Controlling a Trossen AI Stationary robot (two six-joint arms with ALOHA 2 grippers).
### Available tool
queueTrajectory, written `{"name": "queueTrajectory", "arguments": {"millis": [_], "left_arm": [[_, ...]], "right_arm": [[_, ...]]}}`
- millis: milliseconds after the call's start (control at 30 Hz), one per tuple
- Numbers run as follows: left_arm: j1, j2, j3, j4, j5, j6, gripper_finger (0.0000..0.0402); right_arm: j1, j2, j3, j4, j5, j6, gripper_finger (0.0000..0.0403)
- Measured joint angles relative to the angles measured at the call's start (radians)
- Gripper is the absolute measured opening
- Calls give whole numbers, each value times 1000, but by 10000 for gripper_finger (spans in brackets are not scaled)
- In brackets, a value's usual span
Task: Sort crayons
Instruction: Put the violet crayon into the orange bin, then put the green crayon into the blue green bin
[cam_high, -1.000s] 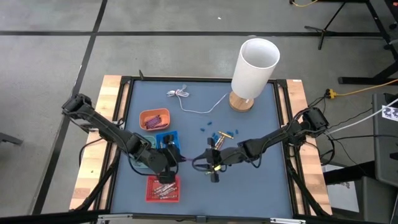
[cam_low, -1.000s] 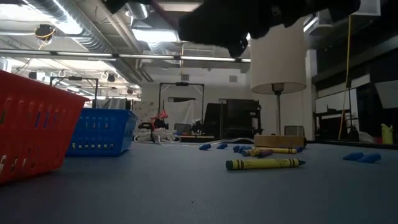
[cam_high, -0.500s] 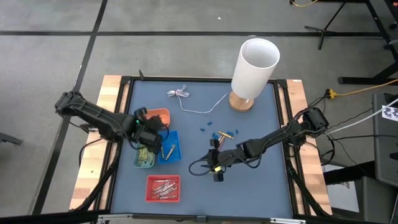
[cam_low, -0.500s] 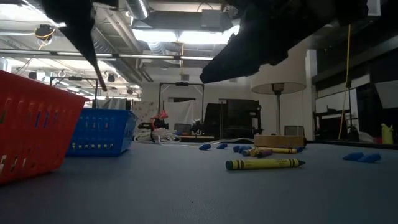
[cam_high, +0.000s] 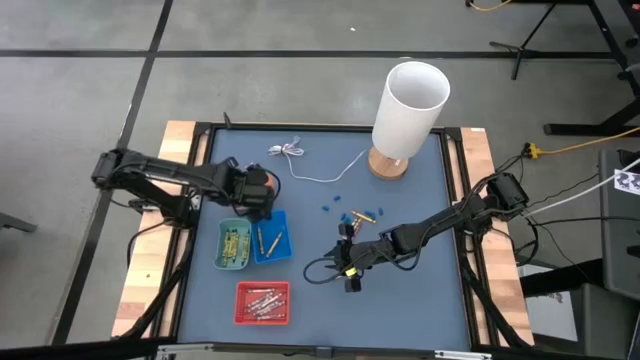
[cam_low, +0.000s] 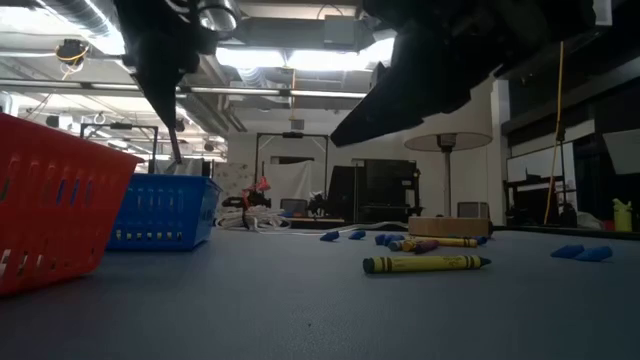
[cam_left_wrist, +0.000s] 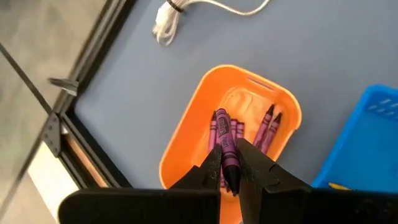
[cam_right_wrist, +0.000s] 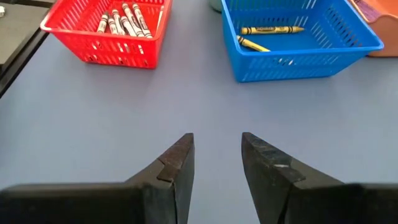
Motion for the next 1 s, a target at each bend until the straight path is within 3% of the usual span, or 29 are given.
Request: {"name": "queueTrajectory", "arguments": {"millis": [300,733,1000], "left_arm": [[70,68,0,6,133,13,16],[95,108,0,4,143,14,103],[82,108,-1,67,143,21,118]], "right_arm": [[0,0,0,-5,0,0,131],[0,0,-1,-73,-2,0,131],[0,0,-1,-216,-156,1,131]]}}
